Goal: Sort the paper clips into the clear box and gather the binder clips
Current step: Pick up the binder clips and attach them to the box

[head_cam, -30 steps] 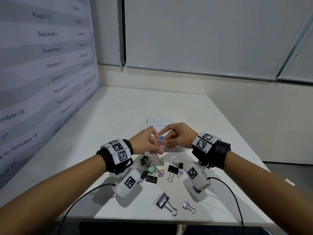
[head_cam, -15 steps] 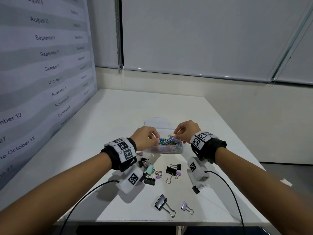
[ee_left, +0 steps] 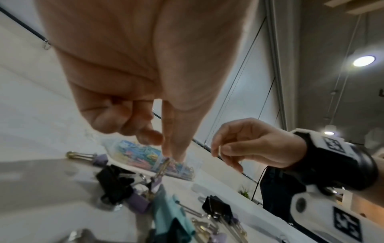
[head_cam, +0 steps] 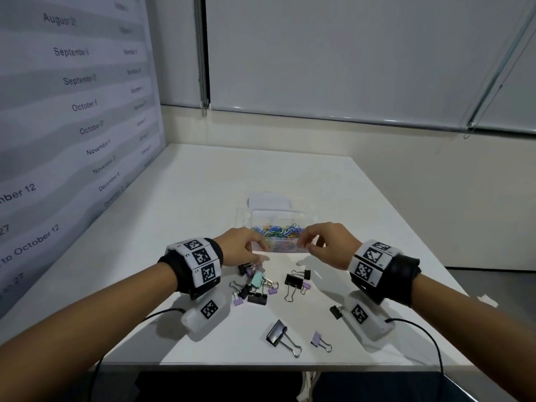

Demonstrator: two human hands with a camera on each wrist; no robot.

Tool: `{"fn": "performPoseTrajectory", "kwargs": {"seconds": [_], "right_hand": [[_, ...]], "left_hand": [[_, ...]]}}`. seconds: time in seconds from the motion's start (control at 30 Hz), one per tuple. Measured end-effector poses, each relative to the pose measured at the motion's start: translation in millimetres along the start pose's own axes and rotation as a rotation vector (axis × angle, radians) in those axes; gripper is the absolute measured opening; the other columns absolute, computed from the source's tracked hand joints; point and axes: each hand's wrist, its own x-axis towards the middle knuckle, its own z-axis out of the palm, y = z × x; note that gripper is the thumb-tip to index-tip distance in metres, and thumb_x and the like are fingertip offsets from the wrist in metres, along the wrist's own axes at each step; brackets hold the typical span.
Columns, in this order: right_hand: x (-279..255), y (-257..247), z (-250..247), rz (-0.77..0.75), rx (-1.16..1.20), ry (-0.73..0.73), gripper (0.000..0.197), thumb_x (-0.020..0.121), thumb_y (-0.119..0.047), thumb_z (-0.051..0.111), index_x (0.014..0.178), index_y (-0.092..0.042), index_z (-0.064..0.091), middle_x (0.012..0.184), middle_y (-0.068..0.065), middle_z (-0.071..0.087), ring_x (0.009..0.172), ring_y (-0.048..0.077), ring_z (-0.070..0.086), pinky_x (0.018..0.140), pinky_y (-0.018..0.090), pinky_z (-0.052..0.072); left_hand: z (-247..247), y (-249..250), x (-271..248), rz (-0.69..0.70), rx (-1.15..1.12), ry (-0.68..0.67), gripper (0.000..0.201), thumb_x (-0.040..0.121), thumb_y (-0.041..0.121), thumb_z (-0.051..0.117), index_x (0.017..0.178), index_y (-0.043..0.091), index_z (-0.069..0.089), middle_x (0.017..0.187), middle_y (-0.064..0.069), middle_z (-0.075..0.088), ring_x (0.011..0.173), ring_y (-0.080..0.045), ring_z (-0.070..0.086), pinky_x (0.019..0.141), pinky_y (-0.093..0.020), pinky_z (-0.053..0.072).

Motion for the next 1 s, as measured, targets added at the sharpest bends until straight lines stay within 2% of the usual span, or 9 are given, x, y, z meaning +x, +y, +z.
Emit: {"fn": "performPoseTrajectory", "kwargs": {"seconds": [0.07,0.2,0.33,0.4,0.47,0.53,0.7,0.83,1.0], "right_hand": [[-16,-6,-1,-0.016,0.01,-0.033,0.019,0.084,-0.007,0.056,0.091,-0.018,0.07,0.082,-0.008,0.062,0.063,0.01,0.054,0.059,0.003,0.039],[-53,-21,-3,-0.064,0.039,-0.128,0.026,0.082,-0.01,0.059,0.077,-0.035,0.064,0.074,-0.014,0.063,0.06,0.006,0.055,0.059,0.007,0.042],[-100,-40,10,-0.137,0.084,-0.248,0.017,0.078,-0.011,0.062,0.078,-0.026,0.068,0.065,-0.013,0.063,0.057,0.002,0.056,0.058,0.008,0.042],[-121,-45,27,-0.174,0.068,-0.356,0.013,0.078,-0.013,0.062,0.081,-0.023,0.07,0.064,-0.013,0.063,0.059,0.001,0.057,0.06,0.005,0.041],[-139,-46,52,-0.2,0.006,-0.468,0.014,0.078,-0.016,0.06,0.087,-0.023,0.069,0.073,-0.008,0.069,0.067,0.004,0.061,0.064,0.006,0.041],[-149,-44,76,-0.201,-0.06,-0.537,0.017,0.079,-0.019,0.057,0.092,-0.022,0.067,0.088,-0.003,0.071,0.078,0.01,0.063,0.072,0.017,0.045],[-151,-29,129,-0.173,-0.244,-0.69,0.032,0.084,-0.019,0.057,0.116,-0.015,0.059,0.117,0.01,0.06,0.109,0.027,0.055,0.094,0.04,0.046],[-144,-26,156,-0.136,-0.299,-0.736,0.045,0.085,-0.024,0.062,0.126,-0.013,0.051,0.126,0.014,0.052,0.116,0.031,0.051,0.098,0.039,0.043],[-134,-27,170,-0.11,-0.275,-0.73,0.03,0.084,-0.025,0.064,0.109,-0.01,0.061,0.116,0.012,0.061,0.11,0.028,0.055,0.085,0.031,0.042]], "left_hand": [[-3,-1,-5,0.005,-0.001,0.047,0.027,0.088,0.035,0.061,0.113,0.025,0.063,0.068,0.008,0.05,0.063,-0.006,0.046,0.057,-0.017,0.034],[-6,-3,-19,-0.004,-0.018,0.083,0.023,0.09,0.029,0.059,0.111,0.024,0.063,0.074,0.001,0.054,0.071,-0.014,0.05,0.063,-0.023,0.037],[-1,-6,-32,-0.024,0.023,0.06,0.026,0.089,0.03,0.06,0.113,0.023,0.061,0.091,0.002,0.058,0.077,-0.01,0.051,0.067,-0.021,0.038],[1,-6,-36,-0.025,0.054,0.039,0.03,0.088,0.03,0.061,0.117,0.021,0.059,0.105,-0.001,0.059,0.087,-0.014,0.054,0.073,-0.022,0.04],[2,-6,-38,-0.029,0.07,0.041,0.033,0.088,0.03,0.061,0.119,0.02,0.058,0.116,-0.005,0.057,0.101,-0.02,0.056,0.083,-0.025,0.04],[2,-5,-38,-0.037,0.074,0.062,0.035,0.088,0.029,0.061,0.121,0.021,0.056,0.122,-0.006,0.055,0.111,-0.021,0.054,0.087,-0.026,0.038],[8,1,-34,-0.064,0.101,0.019,0.044,0.088,0.033,0.061,0.129,0.022,0.05,0.135,-0.007,0.049,0.122,-0.024,0.05,0.099,-0.033,0.039],[15,2,-33,-0.088,0.114,-0.035,0.052,0.089,0.035,0.059,0.137,0.022,0.043,0.144,-0.008,0.043,0.13,-0.025,0.044,0.107,-0.036,0.035],[13,2,-32,-0.104,0.114,-0.028,0.052,0.089,0.034,0.06,0.137,0.022,0.043,0.143,-0.007,0.043,0.126,-0.025,0.047,0.104,-0.035,0.036]]}}
